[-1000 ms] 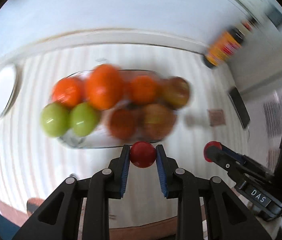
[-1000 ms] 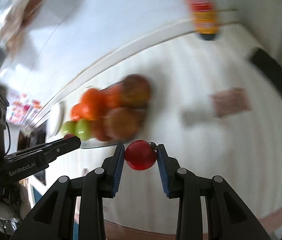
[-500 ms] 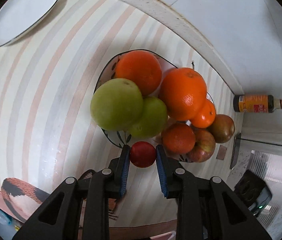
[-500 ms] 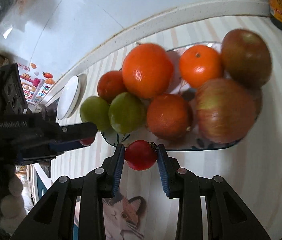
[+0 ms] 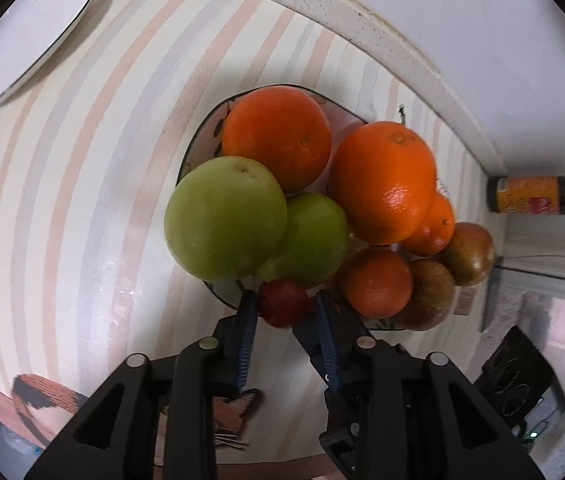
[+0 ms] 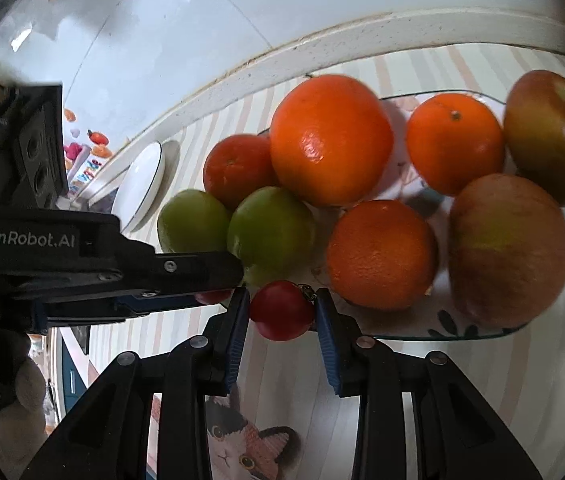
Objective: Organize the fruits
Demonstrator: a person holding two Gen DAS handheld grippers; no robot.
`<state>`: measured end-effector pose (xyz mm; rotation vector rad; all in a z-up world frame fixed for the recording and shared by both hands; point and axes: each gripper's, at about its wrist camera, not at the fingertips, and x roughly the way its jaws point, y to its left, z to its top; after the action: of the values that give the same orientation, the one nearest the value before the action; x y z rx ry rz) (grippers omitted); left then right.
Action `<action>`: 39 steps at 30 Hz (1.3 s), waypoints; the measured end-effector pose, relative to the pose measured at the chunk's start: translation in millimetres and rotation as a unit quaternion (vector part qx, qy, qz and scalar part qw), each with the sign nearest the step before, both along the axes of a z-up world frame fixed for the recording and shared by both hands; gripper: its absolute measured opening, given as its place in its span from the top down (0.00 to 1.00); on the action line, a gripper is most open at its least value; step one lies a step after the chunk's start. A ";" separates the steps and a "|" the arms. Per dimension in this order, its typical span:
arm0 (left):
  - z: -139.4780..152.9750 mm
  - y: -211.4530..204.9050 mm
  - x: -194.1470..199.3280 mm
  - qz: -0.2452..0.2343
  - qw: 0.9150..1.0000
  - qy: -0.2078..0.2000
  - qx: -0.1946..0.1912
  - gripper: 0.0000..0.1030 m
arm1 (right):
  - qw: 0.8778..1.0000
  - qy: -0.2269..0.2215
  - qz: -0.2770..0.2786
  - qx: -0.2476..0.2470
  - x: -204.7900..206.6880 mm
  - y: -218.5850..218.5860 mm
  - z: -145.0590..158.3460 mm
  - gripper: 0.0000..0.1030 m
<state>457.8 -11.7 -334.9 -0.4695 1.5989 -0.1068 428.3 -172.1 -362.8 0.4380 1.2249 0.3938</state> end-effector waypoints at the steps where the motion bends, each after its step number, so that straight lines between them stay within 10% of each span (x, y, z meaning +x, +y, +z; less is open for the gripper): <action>1: -0.3 -0.9 0.3 -0.002 1.000 0.000 0.008 0.71 | 1.000 0.002 0.001 0.001 0.4 -0.3 0.0 0.62; 8: 8.0 -1.9 -1.3 -0.014 0.999 -0.016 0.029 0.69 | 1.000 -0.011 0.000 -0.001 -4.9 4.5 12.3 0.25; 16: 53.4 2.5 -19.5 -0.052 0.991 -0.085 0.093 0.08 | 0.996 0.009 -0.047 -0.078 -27.3 -33.8 51.7 0.08; 23: 77.5 0.7 -53.3 -0.066 0.966 -0.136 0.210 0.06 | 0.982 -0.017 -0.059 -0.180 -32.3 -60.8 94.4 0.05; 39: 152.1 -18.0 -122.7 -0.066 0.939 -0.233 0.244 0.06 | 0.972 -0.093 -0.068 -0.206 -96.6 -65.8 185.3 0.04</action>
<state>335.2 -29.7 -182.9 0.0554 1.1314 0.0754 331.7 -238.0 -177.5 0.1212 1.0523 0.0545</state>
